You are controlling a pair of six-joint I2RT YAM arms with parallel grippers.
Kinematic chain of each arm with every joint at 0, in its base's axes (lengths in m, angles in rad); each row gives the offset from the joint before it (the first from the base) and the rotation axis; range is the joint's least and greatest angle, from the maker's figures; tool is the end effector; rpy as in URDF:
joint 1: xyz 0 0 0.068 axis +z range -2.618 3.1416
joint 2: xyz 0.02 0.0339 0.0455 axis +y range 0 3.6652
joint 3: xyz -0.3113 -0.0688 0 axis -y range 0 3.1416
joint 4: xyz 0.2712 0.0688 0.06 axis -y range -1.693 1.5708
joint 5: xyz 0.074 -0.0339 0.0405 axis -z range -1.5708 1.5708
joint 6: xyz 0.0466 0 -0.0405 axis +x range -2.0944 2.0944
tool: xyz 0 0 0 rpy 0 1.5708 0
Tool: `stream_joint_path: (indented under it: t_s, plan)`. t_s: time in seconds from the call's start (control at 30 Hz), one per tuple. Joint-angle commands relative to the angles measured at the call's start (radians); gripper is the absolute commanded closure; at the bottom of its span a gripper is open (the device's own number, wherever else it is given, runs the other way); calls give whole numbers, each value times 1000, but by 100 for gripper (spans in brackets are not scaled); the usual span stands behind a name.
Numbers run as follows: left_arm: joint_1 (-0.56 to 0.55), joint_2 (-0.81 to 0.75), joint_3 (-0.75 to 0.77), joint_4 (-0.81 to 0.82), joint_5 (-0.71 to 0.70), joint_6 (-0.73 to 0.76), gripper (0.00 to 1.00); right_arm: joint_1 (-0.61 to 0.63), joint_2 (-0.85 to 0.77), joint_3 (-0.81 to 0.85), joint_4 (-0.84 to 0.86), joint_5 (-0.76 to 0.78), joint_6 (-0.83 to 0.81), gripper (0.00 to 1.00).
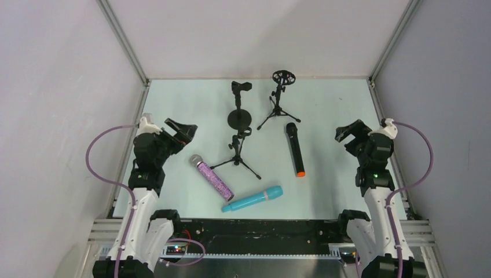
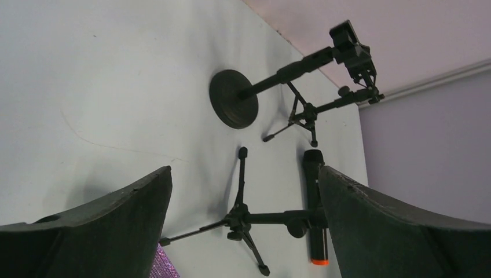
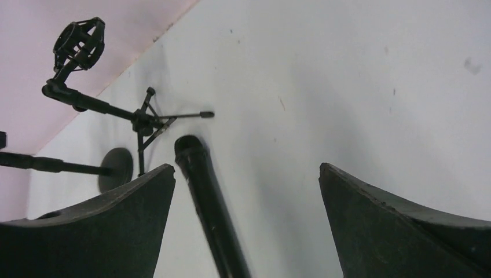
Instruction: Attach the microphones to the stand
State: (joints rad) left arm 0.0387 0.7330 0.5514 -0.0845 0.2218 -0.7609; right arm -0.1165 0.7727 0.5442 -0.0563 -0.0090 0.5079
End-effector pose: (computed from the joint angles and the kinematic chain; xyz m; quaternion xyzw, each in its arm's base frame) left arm 0.1817 -0.0032 0.3004 -0.2455 0.7536 -0.2954 0.5333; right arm 0.1893 -0.0217 0.2939 0.2432 0.7624 0.1201 0.5874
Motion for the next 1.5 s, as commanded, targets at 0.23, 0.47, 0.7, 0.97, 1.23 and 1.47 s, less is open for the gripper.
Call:
stream_joint_path:
  t_s: [0.23, 0.47, 0.7, 0.97, 1.23, 1.47]
  plan:
    - [13, 107, 123, -57, 303, 68, 0, -61, -21, 25, -294, -312, 225, 1]
    - [-10, 234, 271, -255, 314, 206, 0, -64, 49, 25, -347, -354, 206, 1]
    - [-194, 325, 487, -510, 2, 420, 2, -48, 146, 30, -351, -414, 138, 0]
    - [-384, 360, 614, -538, -217, 623, 2, 124, 205, 109, -386, -311, 87, 0]
    - [-446, 349, 689, -465, -105, 617, 2, 302, 143, 137, -306, -265, 92, 0]
    - [-467, 308, 573, -368, -20, 519, 2, 341, 177, 138, -212, -264, 69, 0]
